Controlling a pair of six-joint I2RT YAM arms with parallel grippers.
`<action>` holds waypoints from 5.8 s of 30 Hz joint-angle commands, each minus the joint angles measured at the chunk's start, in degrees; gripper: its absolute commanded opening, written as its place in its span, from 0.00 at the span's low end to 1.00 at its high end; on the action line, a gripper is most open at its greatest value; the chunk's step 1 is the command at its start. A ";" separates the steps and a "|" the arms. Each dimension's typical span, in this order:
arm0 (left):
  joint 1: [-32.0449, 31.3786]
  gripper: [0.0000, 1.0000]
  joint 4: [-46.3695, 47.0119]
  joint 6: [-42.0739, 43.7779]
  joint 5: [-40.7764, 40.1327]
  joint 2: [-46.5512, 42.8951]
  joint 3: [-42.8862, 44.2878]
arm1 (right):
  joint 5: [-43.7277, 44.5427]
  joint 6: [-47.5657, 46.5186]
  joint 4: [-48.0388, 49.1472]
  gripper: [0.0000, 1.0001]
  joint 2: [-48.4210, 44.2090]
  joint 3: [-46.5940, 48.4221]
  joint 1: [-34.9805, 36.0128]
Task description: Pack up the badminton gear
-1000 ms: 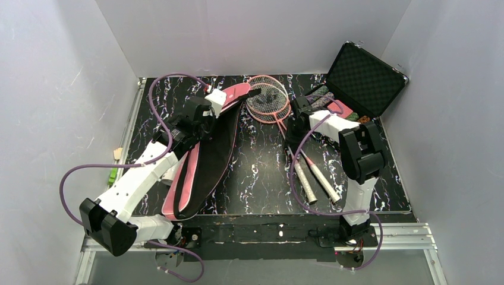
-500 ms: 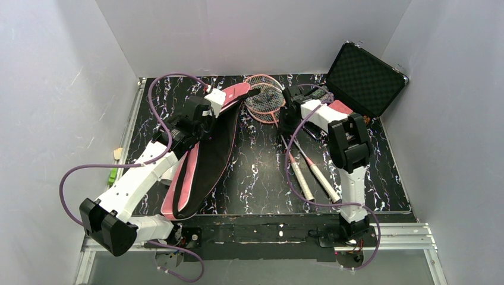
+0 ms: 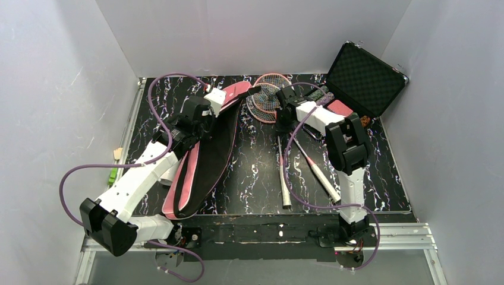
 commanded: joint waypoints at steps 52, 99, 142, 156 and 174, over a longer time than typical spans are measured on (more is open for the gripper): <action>0.66 0.00 6.03 -5.38 7.81 10.66 2.42 | 11.77 11.26 -30.10 0.01 -33.32 -2.10 47.12; 1.47 0.00 3.32 -7.27 38.78 9.10 -0.98 | -4.63 9.80 1.88 0.52 -16.11 3.99 23.01; 18.96 0.00 5.10 -17.77 43.73 1.88 3.22 | 4.46 -8.53 -8.52 0.64 -5.81 -2.85 -5.53; 19.03 0.00 3.99 -17.90 43.76 0.79 3.89 | 0.69 -8.06 -7.87 0.55 -0.99 -3.22 -5.59; 19.11 0.00 3.70 -17.09 42.91 0.16 2.60 | -1.97 -9.62 -2.35 0.01 -6.10 -4.57 0.43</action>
